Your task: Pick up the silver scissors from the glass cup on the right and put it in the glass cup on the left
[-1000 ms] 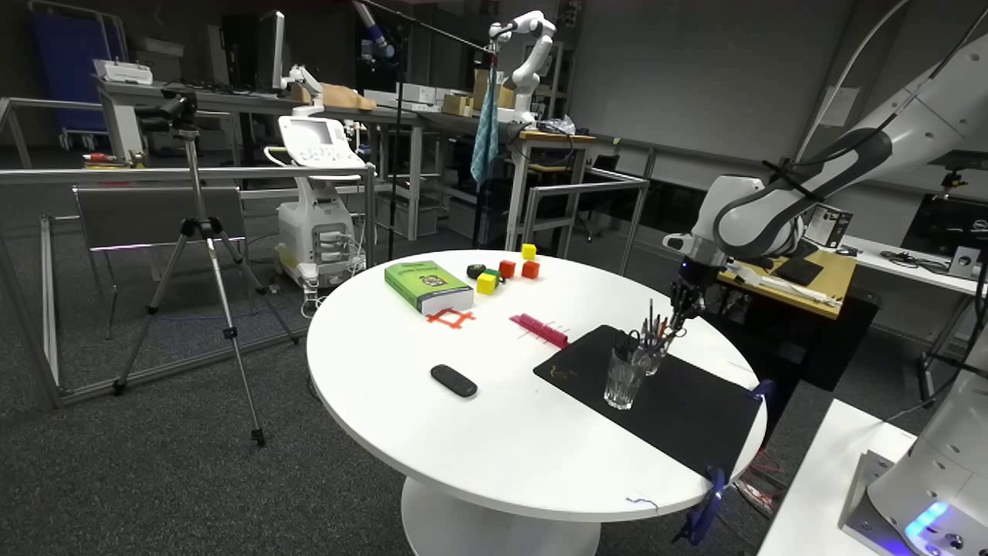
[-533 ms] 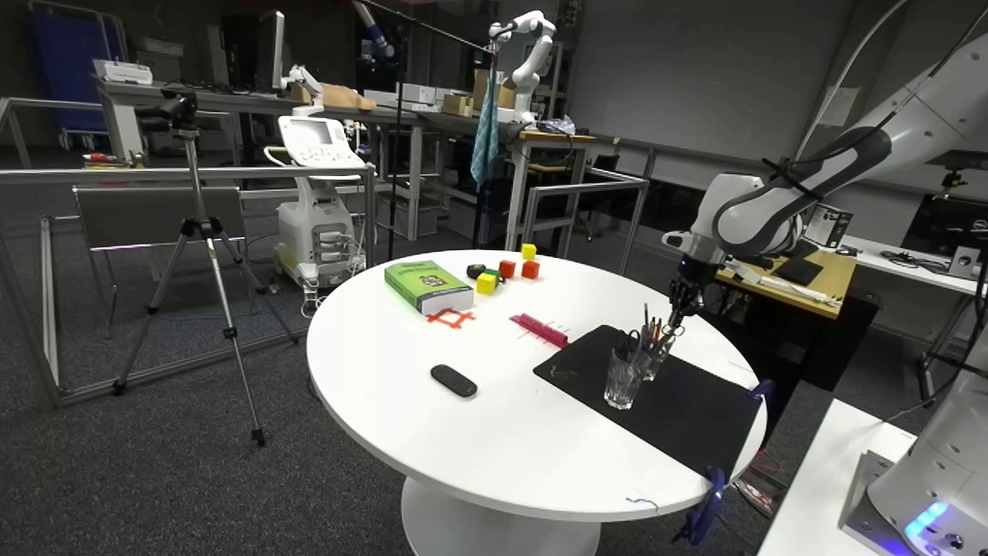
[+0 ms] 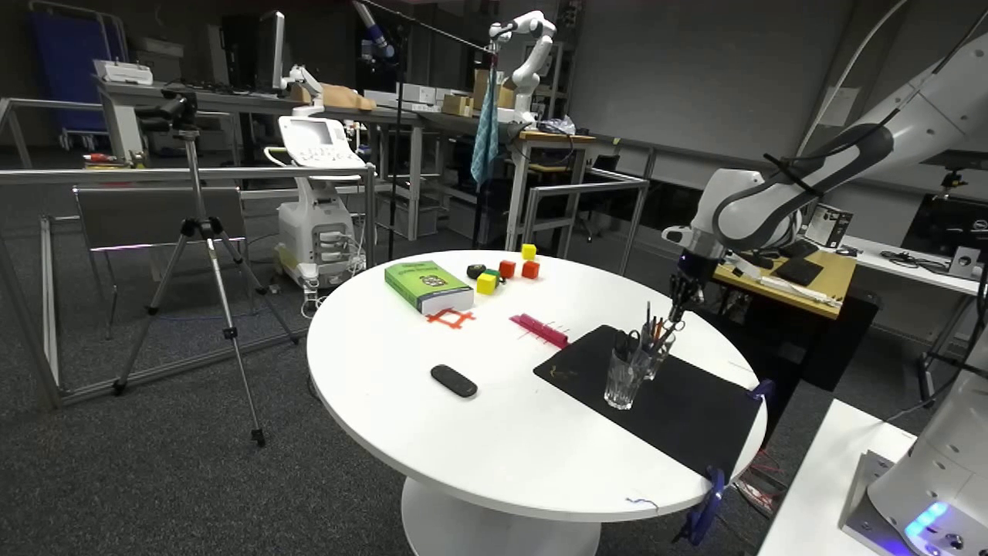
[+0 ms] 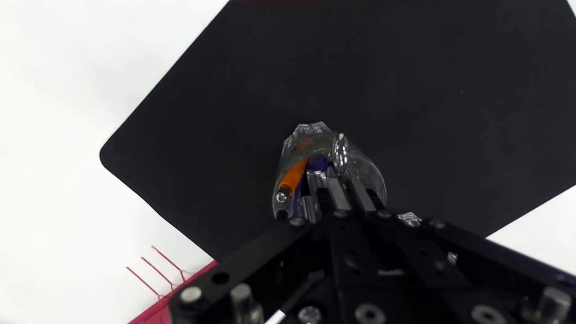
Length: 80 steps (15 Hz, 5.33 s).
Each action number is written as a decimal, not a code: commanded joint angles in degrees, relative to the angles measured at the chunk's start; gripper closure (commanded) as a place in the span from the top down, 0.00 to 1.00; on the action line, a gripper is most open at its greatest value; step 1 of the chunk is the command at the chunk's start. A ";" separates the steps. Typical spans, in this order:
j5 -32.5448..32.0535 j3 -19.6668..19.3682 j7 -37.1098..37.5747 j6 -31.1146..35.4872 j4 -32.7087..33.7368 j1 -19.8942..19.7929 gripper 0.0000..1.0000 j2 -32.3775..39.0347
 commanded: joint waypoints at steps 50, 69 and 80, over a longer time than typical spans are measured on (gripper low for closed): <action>1.13 5.50 1.02 -17.12 5.05 8.84 0.01 -14.89; 2.86 6.02 -1.17 -16.68 5.34 8.91 0.01 -9.47; 2.41 6.46 -2.81 -13.66 5.68 8.69 0.01 -6.43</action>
